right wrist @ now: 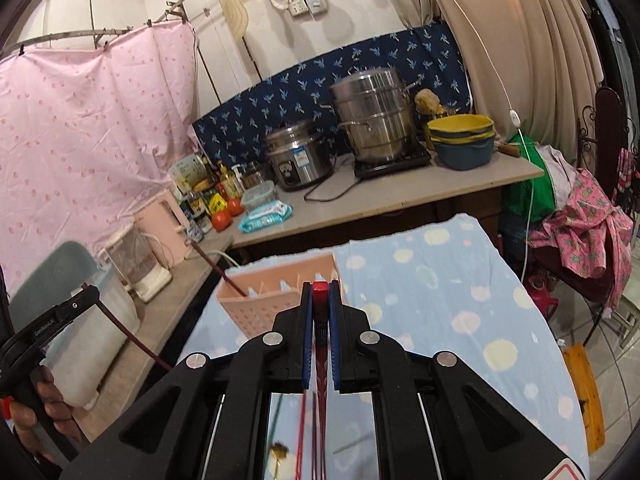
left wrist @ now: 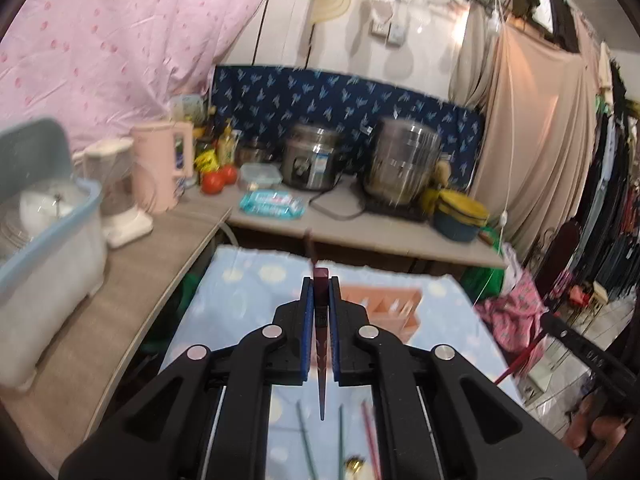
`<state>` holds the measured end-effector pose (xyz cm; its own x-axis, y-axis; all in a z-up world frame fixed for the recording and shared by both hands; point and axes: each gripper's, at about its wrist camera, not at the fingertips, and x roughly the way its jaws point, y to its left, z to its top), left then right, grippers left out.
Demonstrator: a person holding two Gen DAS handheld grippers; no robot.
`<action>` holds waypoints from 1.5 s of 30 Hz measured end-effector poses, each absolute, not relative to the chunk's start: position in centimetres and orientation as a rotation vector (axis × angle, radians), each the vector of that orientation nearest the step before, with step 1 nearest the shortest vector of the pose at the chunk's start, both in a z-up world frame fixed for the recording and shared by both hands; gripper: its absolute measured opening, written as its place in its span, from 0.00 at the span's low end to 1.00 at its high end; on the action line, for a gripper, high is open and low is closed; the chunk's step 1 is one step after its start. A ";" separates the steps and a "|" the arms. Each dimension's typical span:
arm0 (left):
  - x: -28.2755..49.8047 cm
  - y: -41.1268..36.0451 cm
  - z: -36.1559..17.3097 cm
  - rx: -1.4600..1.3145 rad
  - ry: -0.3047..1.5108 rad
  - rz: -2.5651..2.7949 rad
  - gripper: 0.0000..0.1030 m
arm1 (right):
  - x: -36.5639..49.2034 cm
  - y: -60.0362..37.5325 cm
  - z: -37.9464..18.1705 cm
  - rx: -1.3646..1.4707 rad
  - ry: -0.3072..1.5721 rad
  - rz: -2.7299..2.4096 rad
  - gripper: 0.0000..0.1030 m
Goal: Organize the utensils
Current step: 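Lift both chopsticks and carry them over the pink holder, then open both tools to drop the chopsticks into the pink holder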
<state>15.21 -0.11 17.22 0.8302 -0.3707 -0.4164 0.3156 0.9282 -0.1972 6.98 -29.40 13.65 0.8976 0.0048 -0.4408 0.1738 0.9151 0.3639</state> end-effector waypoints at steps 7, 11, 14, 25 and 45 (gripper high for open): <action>18.5 -2.2 21.2 -0.141 0.376 -0.379 0.07 | 11.0 -29.7 17.8 0.425 0.336 -0.066 0.07; 20.4 -3.4 23.1 -0.140 0.326 -0.382 0.07 | 13.4 -29.9 19.9 0.428 0.289 -0.069 0.07; 21.7 -4.3 23.6 -0.127 0.301 -0.380 0.07 | 14.8 -30.0 20.6 0.428 0.267 -0.068 0.07; 26.3 -5.8 19.6 -0.121 0.383 -0.375 0.07 | 21.3 -29.9 18.1 0.436 0.298 -0.089 0.07; 27.9 -4.3 14.4 -0.149 0.502 -0.317 0.29 | 23.1 -28.6 11.7 0.414 0.443 -0.129 0.21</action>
<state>27.87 -4.30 14.44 0.8293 -0.3340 -0.4481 0.2618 0.9405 -0.2165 23.06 -28.64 11.71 0.8971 -0.0317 -0.4408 0.2093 0.9089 0.3606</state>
